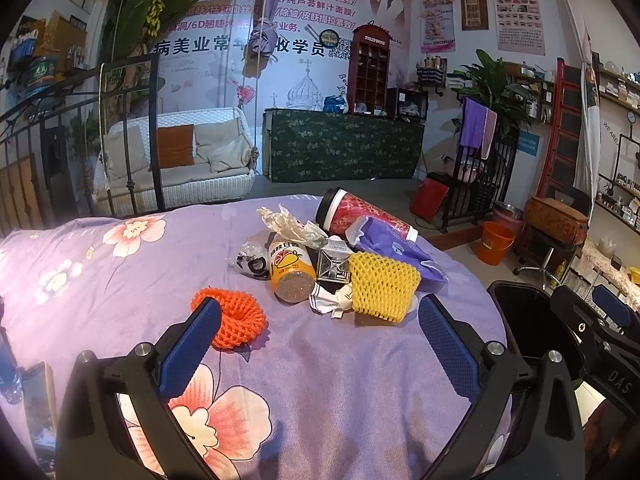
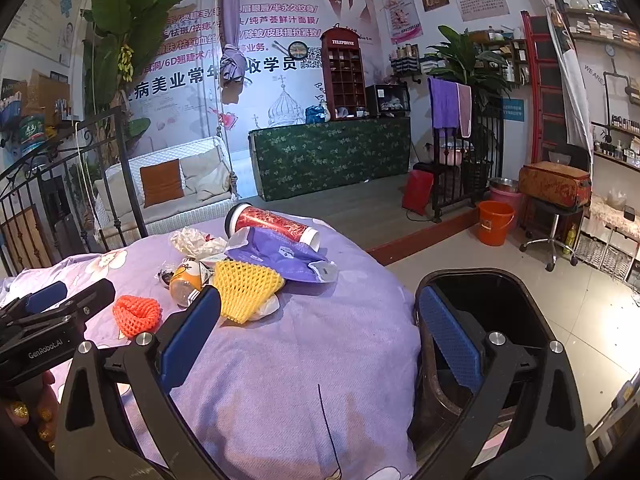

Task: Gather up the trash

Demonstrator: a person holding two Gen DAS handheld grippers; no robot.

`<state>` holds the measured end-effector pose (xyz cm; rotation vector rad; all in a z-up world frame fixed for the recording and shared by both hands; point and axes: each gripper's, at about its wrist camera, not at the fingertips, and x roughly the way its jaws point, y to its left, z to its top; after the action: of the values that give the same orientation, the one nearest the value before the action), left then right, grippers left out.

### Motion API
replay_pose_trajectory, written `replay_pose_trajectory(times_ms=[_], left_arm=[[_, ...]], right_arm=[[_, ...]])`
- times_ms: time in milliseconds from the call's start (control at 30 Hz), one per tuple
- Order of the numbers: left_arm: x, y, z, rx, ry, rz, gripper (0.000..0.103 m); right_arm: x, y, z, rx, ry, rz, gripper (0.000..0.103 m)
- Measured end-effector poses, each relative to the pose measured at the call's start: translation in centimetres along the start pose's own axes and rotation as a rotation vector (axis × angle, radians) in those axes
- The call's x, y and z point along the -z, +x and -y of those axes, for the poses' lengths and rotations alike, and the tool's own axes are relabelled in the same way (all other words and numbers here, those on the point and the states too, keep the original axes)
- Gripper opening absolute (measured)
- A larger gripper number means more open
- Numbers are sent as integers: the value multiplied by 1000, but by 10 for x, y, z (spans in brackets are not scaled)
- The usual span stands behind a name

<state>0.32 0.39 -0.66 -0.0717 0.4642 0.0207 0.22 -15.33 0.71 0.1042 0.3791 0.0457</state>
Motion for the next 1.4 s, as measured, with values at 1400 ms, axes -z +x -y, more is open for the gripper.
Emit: replay_pose_trajectory(times_ms=[1400], left_arm=[[5, 2, -4, 0, -8, -15, 97]], right_arm=[[6, 4, -7, -9, 9, -11, 98]])
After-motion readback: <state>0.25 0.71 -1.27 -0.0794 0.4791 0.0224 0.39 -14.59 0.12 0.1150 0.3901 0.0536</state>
